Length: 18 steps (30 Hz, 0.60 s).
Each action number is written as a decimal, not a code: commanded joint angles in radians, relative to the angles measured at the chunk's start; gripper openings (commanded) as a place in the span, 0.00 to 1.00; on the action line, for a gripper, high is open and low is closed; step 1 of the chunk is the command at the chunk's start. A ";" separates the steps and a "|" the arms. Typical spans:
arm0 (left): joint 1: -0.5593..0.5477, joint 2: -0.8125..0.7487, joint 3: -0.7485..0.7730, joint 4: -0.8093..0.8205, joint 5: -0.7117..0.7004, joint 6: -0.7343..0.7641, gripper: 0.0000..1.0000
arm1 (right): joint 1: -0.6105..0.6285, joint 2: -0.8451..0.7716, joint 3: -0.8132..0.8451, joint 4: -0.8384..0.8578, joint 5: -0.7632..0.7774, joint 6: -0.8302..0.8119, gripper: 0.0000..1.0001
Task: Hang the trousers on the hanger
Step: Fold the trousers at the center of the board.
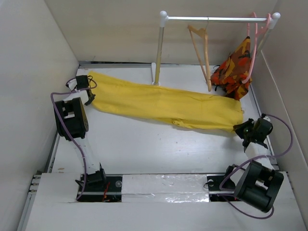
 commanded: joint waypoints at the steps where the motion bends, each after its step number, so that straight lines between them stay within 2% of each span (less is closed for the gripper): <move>1: 0.050 -0.067 -0.047 -0.072 -0.169 0.044 0.00 | -0.073 -0.093 -0.012 -0.065 0.024 -0.057 0.00; 6: 0.050 -0.184 -0.157 -0.097 -0.252 0.066 0.00 | -0.230 -0.237 0.009 -0.226 -0.070 -0.134 0.00; 10: 0.050 -0.311 -0.242 -0.109 -0.301 0.085 0.00 | -0.279 -0.331 -0.006 -0.254 -0.143 -0.139 0.00; 13: 0.039 -0.383 -0.271 -0.135 -0.326 0.066 0.00 | -0.290 -0.319 -0.009 -0.259 -0.177 -0.146 0.08; 14: 0.028 -0.397 -0.292 -0.146 -0.330 0.063 0.00 | -0.290 -0.290 -0.008 -0.256 -0.180 -0.145 0.26; 15: 0.028 -0.405 -0.300 -0.156 -0.333 0.056 0.00 | -0.290 -0.274 -0.008 -0.239 -0.186 -0.143 0.38; 16: 0.028 -0.414 -0.303 -0.167 -0.332 0.041 0.19 | -0.290 -0.256 -0.009 -0.230 -0.186 -0.137 0.51; 17: 0.028 -0.416 -0.296 -0.190 -0.318 0.037 0.34 | -0.290 -0.235 -0.011 -0.218 -0.191 -0.130 0.74; 18: 0.019 -0.422 -0.283 -0.202 -0.307 0.036 0.45 | -0.290 -0.201 -0.014 -0.199 -0.206 -0.127 0.83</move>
